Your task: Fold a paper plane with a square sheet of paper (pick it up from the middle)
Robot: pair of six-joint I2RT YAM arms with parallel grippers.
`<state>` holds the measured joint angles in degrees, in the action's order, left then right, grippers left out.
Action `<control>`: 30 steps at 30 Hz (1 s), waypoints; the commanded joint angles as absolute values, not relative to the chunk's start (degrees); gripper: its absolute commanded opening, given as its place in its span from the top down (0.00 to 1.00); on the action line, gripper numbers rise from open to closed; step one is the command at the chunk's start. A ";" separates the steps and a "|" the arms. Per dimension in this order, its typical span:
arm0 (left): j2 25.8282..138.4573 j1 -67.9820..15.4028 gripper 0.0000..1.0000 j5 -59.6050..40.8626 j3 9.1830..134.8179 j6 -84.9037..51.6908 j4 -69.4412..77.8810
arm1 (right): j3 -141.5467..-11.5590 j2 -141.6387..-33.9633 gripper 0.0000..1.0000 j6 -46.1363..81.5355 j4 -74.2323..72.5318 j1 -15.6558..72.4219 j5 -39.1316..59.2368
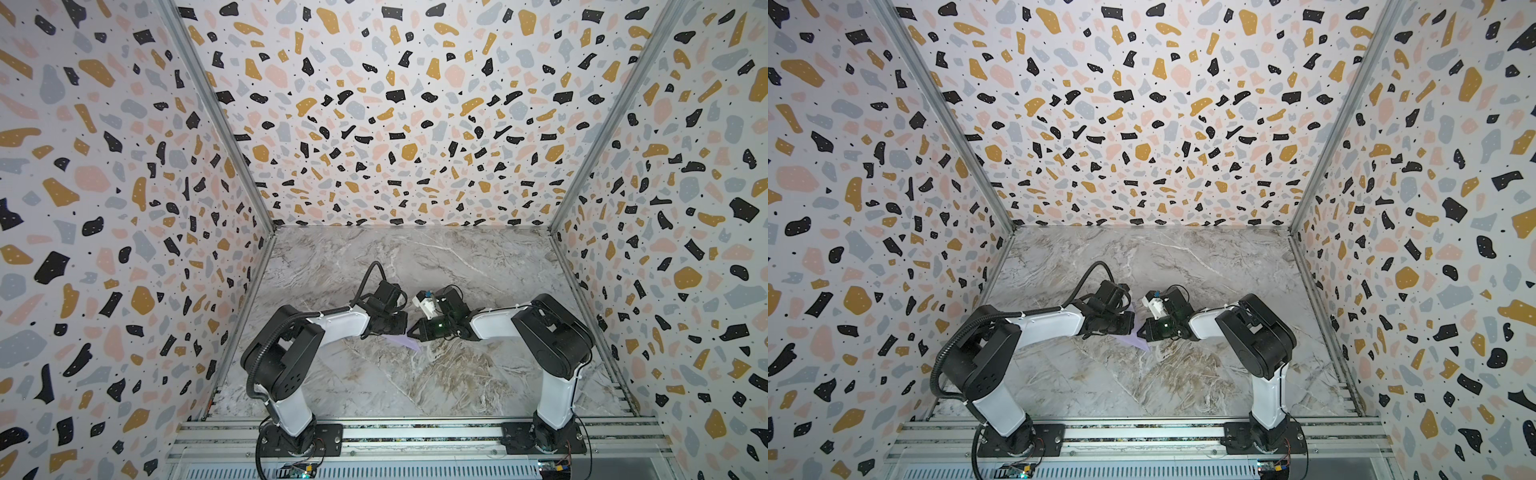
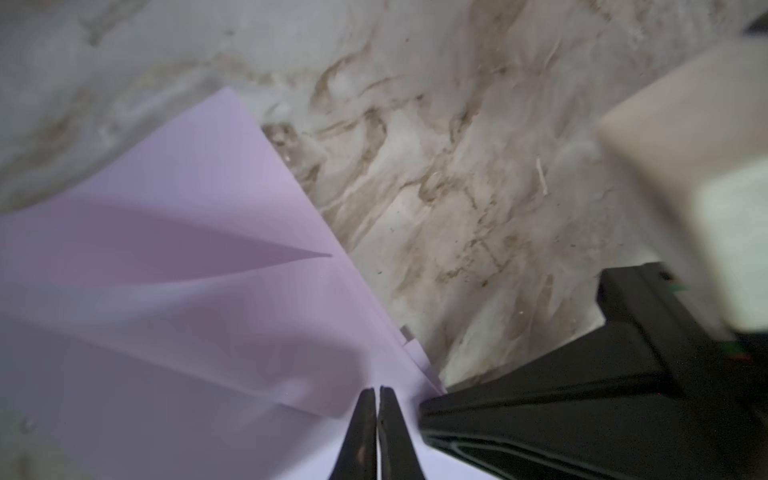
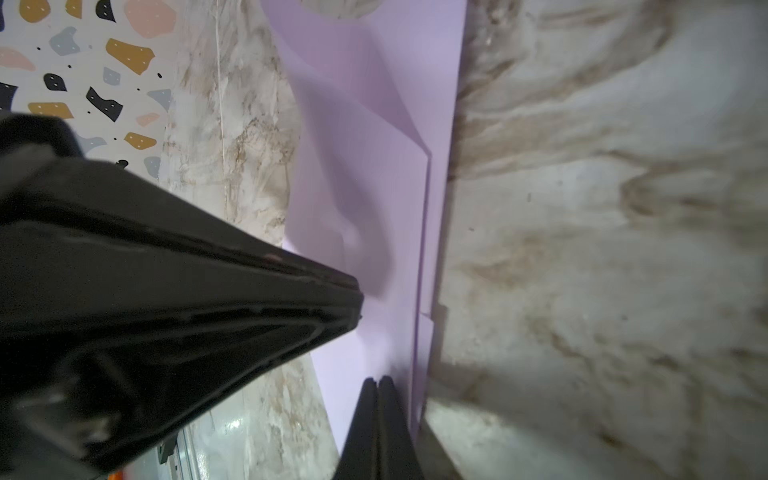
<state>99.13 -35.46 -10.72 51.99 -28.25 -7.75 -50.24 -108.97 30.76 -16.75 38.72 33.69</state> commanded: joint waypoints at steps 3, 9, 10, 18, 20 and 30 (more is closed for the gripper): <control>100.92 -34.07 0.94 -11.96 50.55 -27.04 -5.73 | -48.58 -111.65 0.99 29.75 -9.76 38.20 29.86; 103.54 -29.40 0.94 -15.26 49.35 -23.90 -4.96 | -48.86 -112.69 0.99 28.17 -8.02 38.02 29.23; 103.99 -28.81 0.94 -15.17 49.52 -23.45 -5.24 | -48.82 -112.95 0.99 27.70 -7.63 37.97 29.10; 105.39 -25.15 0.93 -14.09 50.01 -23.73 -3.39 | -47.81 -114.43 1.00 25.85 -6.33 37.67 27.70; 105.12 -24.14 0.93 -13.65 50.01 -23.84 -2.96 | -47.75 -114.59 1.00 25.77 -6.33 37.68 27.59; 106.34 -20.62 0.93 -15.11 49.26 -26.28 2.19 | -47.81 -115.42 1.00 25.60 -6.37 37.19 27.64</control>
